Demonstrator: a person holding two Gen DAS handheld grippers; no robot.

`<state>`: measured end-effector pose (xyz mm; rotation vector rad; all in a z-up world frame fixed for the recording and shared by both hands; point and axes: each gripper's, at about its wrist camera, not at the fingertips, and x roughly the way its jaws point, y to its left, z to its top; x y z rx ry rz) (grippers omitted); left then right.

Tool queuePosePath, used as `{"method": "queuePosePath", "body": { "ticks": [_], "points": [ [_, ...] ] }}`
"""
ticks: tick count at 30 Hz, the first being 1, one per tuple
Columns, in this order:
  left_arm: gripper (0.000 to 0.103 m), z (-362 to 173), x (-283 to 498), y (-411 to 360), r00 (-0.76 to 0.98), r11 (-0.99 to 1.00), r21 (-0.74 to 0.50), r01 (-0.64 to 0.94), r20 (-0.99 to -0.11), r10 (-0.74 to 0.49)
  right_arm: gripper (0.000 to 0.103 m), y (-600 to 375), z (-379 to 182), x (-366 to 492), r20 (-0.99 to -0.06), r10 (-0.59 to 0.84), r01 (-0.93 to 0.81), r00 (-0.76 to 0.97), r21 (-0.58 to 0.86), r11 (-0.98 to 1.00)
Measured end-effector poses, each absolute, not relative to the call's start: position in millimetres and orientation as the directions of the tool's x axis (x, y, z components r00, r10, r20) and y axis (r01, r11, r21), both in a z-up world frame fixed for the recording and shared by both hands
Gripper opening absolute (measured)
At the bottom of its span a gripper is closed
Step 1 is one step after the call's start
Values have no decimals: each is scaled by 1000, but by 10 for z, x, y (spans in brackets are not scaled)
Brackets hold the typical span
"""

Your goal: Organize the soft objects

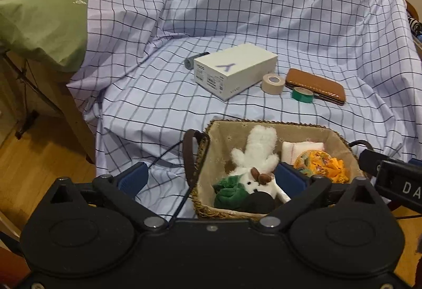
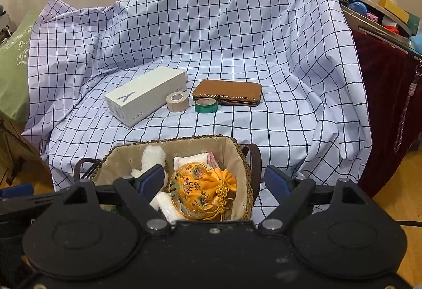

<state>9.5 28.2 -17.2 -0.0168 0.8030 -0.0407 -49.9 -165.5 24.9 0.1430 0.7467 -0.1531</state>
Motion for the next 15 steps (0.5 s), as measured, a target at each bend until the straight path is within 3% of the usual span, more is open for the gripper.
{"method": "queuePosePath", "body": {
  "ticks": [15],
  "points": [
    [100, -169, 85, 284, 701, 1000, -11, 25, -712, -26, 86, -1671, 189, -472, -711, -95, 200, 697, 66, 978]
  ]
}}
